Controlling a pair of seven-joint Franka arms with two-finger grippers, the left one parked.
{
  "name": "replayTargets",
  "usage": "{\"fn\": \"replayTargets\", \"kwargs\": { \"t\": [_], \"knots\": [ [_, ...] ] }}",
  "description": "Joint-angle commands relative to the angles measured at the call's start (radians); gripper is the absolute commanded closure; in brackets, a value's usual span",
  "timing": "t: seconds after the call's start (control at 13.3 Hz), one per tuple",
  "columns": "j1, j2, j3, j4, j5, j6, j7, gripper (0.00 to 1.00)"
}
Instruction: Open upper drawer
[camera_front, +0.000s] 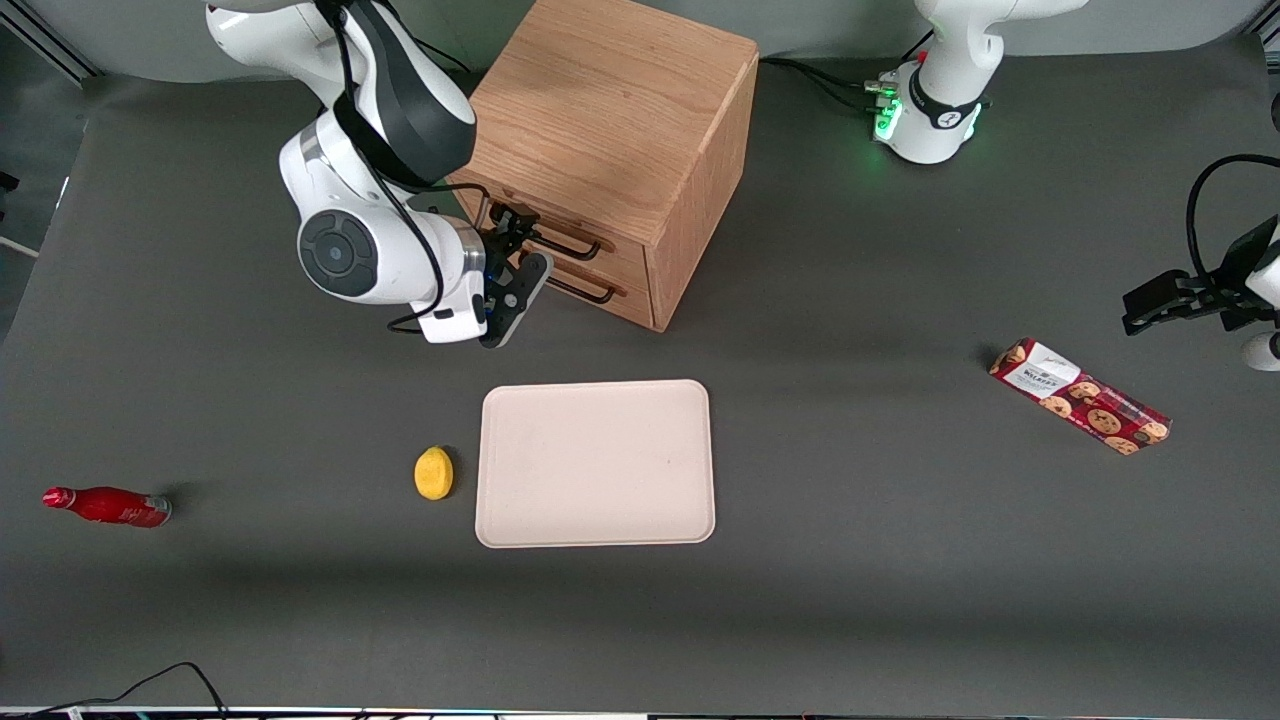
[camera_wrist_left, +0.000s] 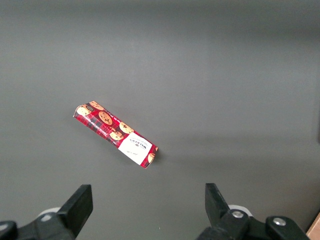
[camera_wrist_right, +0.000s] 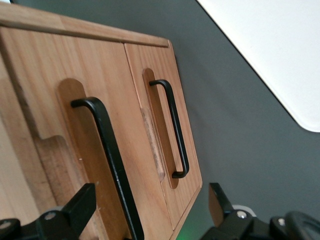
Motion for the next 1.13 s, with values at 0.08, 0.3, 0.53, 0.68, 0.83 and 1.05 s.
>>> {"fn": "replayTargets", "kwargs": {
  "t": [0.08,0.3,0.53,0.68,0.83,1.05],
  "knots": [
    [0.001,0.022,0.000,-0.011,0.060,0.015,-0.033,0.00],
    [0.007,0.035,0.006,-0.018,0.081,0.015,-0.033,0.00],
    [0.011,0.051,0.007,-0.018,0.084,0.015,-0.033,0.00],
    [0.011,0.062,0.009,-0.018,0.097,0.015,-0.033,0.00],
    [0.011,0.064,0.011,-0.025,0.097,0.015,-0.035,0.00],
    [0.011,0.084,0.011,-0.028,0.098,0.024,-0.035,0.00]
  ]
}}
